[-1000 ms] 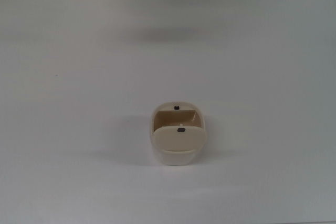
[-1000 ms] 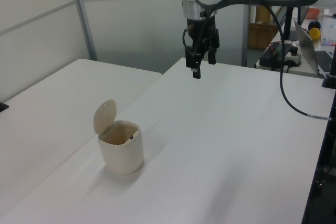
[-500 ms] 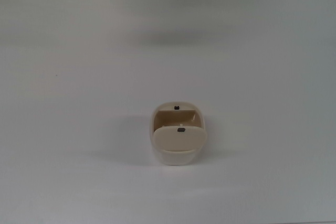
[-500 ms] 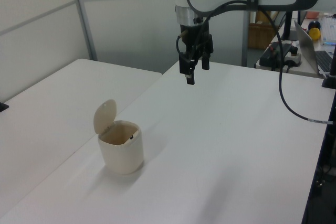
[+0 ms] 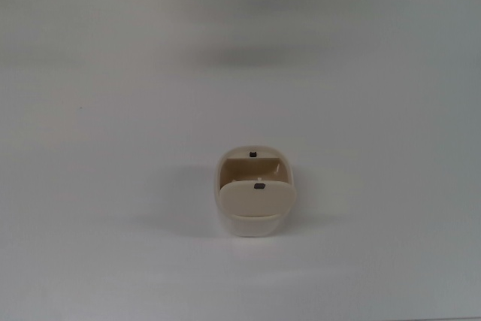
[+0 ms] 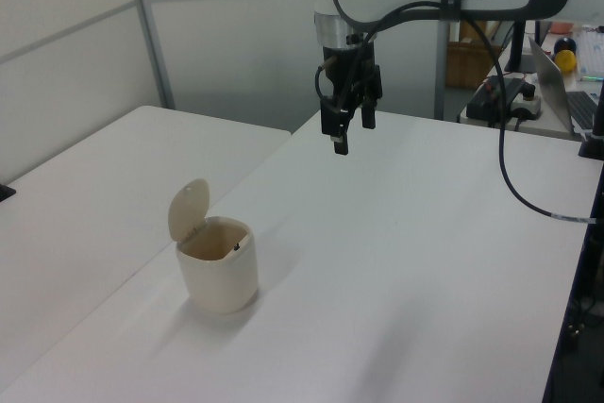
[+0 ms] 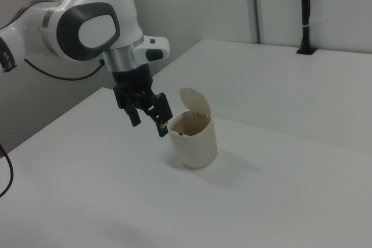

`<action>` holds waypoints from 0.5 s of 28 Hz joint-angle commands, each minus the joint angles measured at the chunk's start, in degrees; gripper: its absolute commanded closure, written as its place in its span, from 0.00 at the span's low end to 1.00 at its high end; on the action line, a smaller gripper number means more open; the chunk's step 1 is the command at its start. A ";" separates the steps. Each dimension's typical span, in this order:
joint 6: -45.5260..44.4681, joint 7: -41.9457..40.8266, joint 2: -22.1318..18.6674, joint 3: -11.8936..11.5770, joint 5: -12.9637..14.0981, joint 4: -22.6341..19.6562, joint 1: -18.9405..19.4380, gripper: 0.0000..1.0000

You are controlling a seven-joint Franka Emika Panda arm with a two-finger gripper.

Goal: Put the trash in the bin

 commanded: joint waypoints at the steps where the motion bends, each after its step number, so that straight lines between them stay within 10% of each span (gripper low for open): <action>1: 0.80 0.09 -0.90 -1.17 1.34 -0.94 0.87 0.00; 14: 1.59 -0.18 -0.81 -1.17 1.25 -1.03 0.79 0.00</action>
